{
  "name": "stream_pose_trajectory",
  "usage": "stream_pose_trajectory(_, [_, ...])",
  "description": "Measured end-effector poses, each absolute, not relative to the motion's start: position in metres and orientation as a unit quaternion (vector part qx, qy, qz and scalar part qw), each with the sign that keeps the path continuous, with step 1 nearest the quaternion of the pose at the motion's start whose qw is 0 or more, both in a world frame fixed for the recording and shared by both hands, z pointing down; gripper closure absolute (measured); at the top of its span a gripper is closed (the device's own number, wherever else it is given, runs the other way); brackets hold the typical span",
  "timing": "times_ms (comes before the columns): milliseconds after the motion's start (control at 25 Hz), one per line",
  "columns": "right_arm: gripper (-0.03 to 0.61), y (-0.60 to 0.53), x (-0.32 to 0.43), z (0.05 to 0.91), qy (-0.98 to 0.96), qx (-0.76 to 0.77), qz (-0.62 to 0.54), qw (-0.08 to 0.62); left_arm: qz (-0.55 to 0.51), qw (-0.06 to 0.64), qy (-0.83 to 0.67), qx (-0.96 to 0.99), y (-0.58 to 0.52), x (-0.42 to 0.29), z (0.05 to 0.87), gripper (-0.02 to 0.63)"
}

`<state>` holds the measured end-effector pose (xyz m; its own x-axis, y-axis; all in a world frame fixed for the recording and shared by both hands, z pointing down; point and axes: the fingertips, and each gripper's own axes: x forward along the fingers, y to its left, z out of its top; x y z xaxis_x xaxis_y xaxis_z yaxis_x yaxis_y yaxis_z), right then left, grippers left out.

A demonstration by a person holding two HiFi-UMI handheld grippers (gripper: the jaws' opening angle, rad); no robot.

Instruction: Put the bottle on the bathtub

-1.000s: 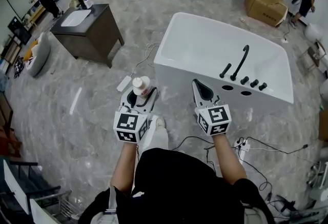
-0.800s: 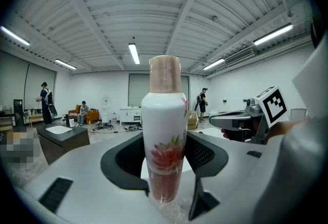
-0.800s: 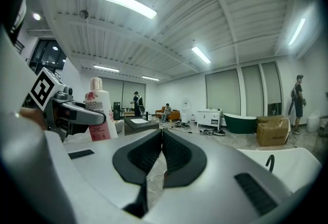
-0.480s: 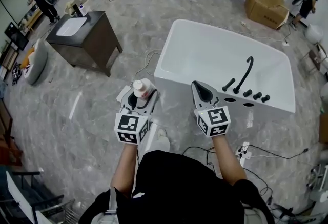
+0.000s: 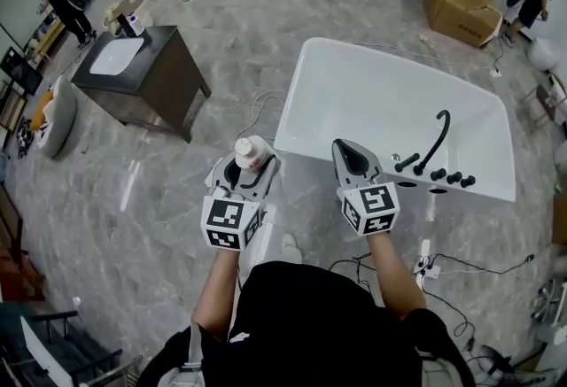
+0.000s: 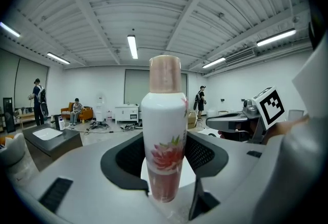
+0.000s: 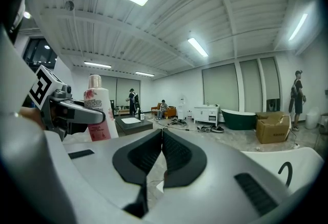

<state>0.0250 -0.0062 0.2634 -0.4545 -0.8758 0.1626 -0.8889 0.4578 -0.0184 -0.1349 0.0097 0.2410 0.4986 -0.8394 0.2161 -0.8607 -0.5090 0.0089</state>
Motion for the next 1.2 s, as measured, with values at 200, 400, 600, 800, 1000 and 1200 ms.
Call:
stream_pose_trajectory(200, [0.554, -0.042, 0.006, 0.270, -0.846, 0.526, 0.057, 0.067, 0.093, 0.061, -0.484, 0.868, -0.028, -0.155, 0.247, 0.377])
stream_pose_trajectory(400, [0.554, -0.059, -0.004, 0.279, -0.840, 0.534, 0.061, 0.074, 0.092, 0.072, -0.475, 0.872, -0.049, -0.167, 0.255, 0.377])
stream_pose_trajectory(600, [0.554, -0.070, -0.007, 0.293, -0.838, 0.534, 0.066, 0.092, 0.100, 0.079, -0.470, 0.873, -0.066, -0.171, 0.273, 0.377])
stream_pose_trajectory(800, [0.554, -0.085, -0.005, 0.306, -0.836, 0.533, 0.076, 0.104, 0.107, 0.081, -0.468, 0.873, -0.085, -0.170, 0.287, 0.377])
stream_pose_trajectory(1000, [0.554, -0.100, 0.000, 0.318, -0.837, 0.528, 0.089, 0.116, 0.115, 0.093, -0.467, 0.872, -0.100, -0.162, 0.299, 0.377])
stream_pose_trajectory(1200, [0.554, -0.119, 0.010, 0.334, -0.839, 0.520, 0.100, 0.127, 0.124, 0.103, -0.471, 0.867, -0.119, -0.153, 0.317, 0.377])
